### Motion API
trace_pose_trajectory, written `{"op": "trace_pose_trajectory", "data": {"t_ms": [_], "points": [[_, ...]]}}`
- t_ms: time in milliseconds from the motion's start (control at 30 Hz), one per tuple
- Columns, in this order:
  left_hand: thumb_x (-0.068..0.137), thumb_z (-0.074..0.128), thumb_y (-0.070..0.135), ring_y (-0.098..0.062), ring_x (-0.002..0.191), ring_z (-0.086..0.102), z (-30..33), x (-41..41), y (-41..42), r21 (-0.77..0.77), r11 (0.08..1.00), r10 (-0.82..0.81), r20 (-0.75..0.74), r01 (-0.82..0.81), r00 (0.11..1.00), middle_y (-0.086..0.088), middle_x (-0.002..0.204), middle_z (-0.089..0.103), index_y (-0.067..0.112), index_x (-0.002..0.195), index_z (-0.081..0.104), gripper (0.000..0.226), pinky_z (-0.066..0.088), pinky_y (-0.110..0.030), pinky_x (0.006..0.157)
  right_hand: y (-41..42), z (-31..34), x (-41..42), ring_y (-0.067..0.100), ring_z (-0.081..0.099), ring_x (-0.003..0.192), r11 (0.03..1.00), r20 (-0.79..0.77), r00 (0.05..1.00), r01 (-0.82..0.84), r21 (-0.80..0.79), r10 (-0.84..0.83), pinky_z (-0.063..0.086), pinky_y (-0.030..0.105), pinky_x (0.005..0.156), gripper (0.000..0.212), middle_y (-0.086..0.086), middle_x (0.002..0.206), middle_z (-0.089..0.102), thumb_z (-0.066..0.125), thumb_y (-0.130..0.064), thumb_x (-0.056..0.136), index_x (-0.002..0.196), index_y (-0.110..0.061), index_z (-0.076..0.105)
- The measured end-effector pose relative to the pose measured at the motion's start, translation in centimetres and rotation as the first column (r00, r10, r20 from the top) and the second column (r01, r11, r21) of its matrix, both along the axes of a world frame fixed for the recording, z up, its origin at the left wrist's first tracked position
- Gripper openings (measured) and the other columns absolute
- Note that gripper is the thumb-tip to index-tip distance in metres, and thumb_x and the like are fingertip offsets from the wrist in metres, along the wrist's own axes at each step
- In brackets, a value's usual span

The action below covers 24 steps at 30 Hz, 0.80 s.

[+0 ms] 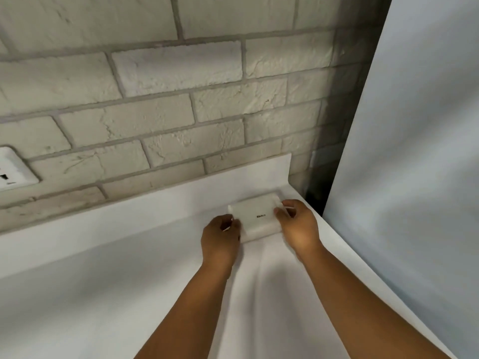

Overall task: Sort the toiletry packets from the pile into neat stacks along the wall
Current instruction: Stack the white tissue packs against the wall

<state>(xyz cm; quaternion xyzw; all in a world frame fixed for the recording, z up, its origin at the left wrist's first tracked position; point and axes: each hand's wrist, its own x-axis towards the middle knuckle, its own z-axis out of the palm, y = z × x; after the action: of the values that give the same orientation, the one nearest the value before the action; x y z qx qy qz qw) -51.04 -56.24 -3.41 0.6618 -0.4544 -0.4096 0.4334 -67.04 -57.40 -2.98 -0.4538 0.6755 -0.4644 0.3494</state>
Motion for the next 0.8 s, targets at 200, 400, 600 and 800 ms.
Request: {"op": "trace_pose_trajectory", "data": {"t_ms": [200, 400, 600, 800], "points": [[0.087, 0.062, 0.027, -0.014, 0.077, 0.071, -1.0, -0.8, -4.1, -0.024, 1.000, 0.004, -0.083, -0.006, 0.997, 0.004, 0.089, 0.073, 0.018, 0.104, 0.070, 0.021, 0.057, -0.038, 0.084, -4.0, -0.2, -0.9, 0.017, 0.055, 0.095, 1.000, -0.045, 0.999, 0.012, 0.004, -0.012, 0.047, 0.031, 0.088, 0.029, 0.004, 0.115, 0.062, 0.057, -0.027, 0.093, 0.122, -0.019, 0.058], [0.087, 0.066, 0.026, -0.015, 0.078, 0.072, -1.7, -1.7, -6.7, -0.014, 0.999, 0.045, -0.155, -0.048, 0.987, 0.003, 0.093, 0.074, 0.015, 0.115, 0.067, 0.030, 0.057, -0.039, 0.086, -6.5, -0.5, -1.3, 0.014, 0.052, 0.095, 0.999, -0.067, 0.997, 0.032, -0.009, -0.032, 0.044, 0.027, 0.085, 0.031, 0.006, 0.121, 0.061, 0.055, -0.023, 0.095, 0.126, -0.017, 0.057], [0.084, 0.068, 0.030, -0.018, 0.080, 0.072, -2.6, -2.4, -7.6, -0.030, 0.997, 0.071, -0.178, -0.078, 0.981, 0.005, 0.085, 0.074, 0.017, 0.111, 0.068, 0.031, 0.057, -0.041, 0.087, -7.5, -0.5, -1.7, 0.022, 0.057, 0.107, 0.999, -0.096, 0.994, 0.043, -0.018, -0.045, 0.048, 0.036, 0.096, 0.028, 0.006, 0.121, 0.062, 0.055, -0.023, 0.095, 0.122, -0.016, 0.060], [0.086, 0.067, 0.027, -0.021, 0.081, 0.071, -2.0, -2.7, -7.9, 0.006, 0.997, 0.081, -0.159, -0.081, 0.984, 0.002, 0.083, 0.072, 0.019, 0.107, 0.066, 0.022, 0.057, -0.041, 0.085, -7.7, -0.6, -2.1, 0.019, 0.057, 0.098, 0.999, -0.091, 0.995, 0.038, -0.007, -0.039, 0.047, 0.032, 0.090, 0.026, 0.006, 0.116, 0.064, 0.054, -0.024, 0.095, 0.117, -0.014, 0.062]]}}
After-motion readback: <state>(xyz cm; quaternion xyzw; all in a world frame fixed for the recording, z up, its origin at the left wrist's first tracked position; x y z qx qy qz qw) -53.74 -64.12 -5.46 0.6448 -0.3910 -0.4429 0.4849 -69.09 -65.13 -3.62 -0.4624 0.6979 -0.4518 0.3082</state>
